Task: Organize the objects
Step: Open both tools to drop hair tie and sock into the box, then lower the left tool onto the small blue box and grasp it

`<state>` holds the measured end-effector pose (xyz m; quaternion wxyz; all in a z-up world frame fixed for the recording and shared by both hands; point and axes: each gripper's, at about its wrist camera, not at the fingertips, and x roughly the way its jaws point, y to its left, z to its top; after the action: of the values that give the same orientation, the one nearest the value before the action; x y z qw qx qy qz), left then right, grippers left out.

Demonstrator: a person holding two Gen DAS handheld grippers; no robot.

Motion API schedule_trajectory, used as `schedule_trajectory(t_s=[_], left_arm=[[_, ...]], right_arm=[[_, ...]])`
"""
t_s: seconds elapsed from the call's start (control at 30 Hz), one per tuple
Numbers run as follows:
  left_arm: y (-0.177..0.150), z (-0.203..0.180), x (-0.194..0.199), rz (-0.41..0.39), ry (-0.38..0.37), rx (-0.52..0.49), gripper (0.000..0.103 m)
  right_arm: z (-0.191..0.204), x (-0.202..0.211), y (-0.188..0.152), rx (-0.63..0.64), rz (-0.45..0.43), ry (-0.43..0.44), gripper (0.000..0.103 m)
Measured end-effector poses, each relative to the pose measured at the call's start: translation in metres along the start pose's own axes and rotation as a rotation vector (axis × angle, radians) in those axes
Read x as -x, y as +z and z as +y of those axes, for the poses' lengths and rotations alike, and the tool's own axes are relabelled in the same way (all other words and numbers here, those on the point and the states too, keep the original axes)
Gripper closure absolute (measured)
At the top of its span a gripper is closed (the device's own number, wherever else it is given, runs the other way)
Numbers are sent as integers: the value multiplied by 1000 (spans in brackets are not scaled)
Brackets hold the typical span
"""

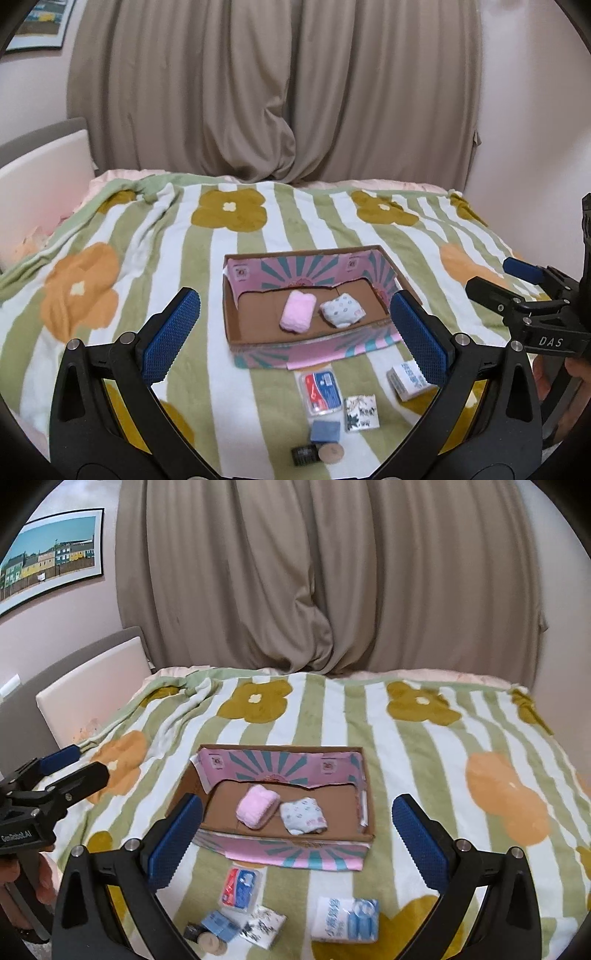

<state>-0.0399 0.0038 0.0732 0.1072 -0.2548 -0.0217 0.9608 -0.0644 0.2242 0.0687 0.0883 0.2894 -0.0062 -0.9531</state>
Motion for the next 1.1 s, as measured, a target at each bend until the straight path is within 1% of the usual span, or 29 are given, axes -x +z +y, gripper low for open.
schedule_trajectory(t_s=[0.07,0.13,0.2,0.37,0.43,0.5,0.67,0.73,0.83,0.93,1.0,1.1], left_arm=[[-13,-2,10,-17,6,3,1],[-26,-4,16,-21,11,10,1],[-35,-6,20,-17,-4,21,1],[-45,-11,23,-17,-17,18,1],[-49,-14,17,-3,-19,11,1],[-57,-15,7,36,-20,1,1],[-93,-19,-41,192,-29,-5,1],[-111,-21,-61,249,-27,-13,3],[-134,-22,-90,340,-37,-16,10],[-157,-21,-115,422,-53,1,17],[-167,-20,-125,458,-64,14,21],[-177,-19,-135,499,-76,28,21]], right_arm=[[2,12,-11,3,-22,-28,1],[4,23,-23,7,-41,-36,1],[8,33,-35,12,-61,-43,1],[13,53,-49,37,-109,-61,1],[12,58,-51,35,-121,-68,1],[10,61,-54,23,-129,-65,1],[3,60,-61,1,-121,-67,1],[1,58,-64,-4,-109,-59,1],[-1,55,-67,0,-97,-56,1],[-5,53,-68,0,-88,-65,1],[-9,52,-68,-10,-83,-66,1],[-15,49,-69,-23,-73,-73,1]])
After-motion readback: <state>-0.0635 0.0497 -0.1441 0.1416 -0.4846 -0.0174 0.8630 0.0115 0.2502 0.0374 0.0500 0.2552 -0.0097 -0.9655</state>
